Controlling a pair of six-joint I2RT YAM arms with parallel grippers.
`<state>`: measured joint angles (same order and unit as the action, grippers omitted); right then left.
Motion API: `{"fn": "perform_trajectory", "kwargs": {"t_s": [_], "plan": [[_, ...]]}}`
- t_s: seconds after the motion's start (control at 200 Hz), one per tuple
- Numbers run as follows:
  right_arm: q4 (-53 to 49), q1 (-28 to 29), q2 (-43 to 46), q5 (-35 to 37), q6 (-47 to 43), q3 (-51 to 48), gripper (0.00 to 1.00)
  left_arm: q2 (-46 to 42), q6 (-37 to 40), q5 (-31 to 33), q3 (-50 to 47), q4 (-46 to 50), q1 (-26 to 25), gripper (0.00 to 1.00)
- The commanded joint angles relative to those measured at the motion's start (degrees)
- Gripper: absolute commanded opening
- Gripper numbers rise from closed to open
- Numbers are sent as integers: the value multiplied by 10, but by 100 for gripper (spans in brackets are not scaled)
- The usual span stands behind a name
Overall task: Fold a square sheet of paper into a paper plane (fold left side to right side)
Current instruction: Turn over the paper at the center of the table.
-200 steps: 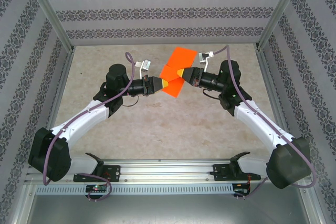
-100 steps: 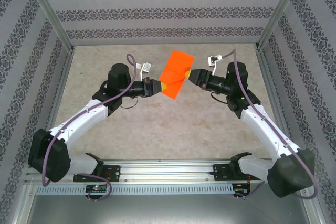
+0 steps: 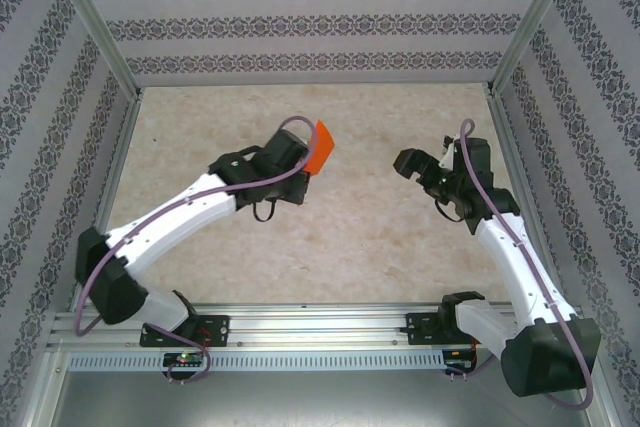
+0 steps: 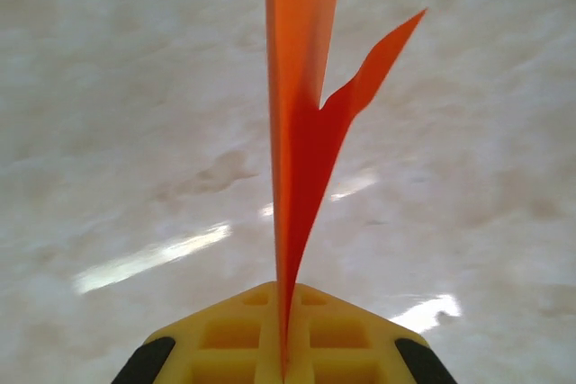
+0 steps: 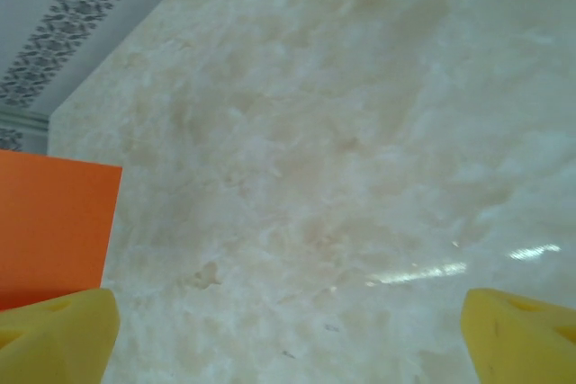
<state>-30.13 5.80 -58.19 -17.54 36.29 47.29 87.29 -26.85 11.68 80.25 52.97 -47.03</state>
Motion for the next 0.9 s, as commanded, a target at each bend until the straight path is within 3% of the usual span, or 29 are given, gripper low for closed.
{"fn": "perform_trajectory", "kwargs": {"t_s": [0.0, 0.105, 0.3, 0.6, 0.744, 0.899], "plan": [[-12, -11, 18, 25, 1, -12, 98, 81, -29, 203, 67, 194, -46, 0], [-23, -17, 23, 36, -3, -14, 98, 167, -80, 251, 131, 277, -79, 0], [-27, -25, 32, 45, -3, -23, 98, 308, -129, 284, 245, 385, -116, 0], [-47, -36, 45, 76, 1, -49, 98, 447, -46, 135, 367, 328, -130, 23], [-56, -46, 46, 82, -1, -58, 98, 423, -19, 88, 365, 273, -130, 44], [-44, -47, 36, 67, -5, -62, 98, 349, 4, 6, 318, 177, -115, 56]]}}
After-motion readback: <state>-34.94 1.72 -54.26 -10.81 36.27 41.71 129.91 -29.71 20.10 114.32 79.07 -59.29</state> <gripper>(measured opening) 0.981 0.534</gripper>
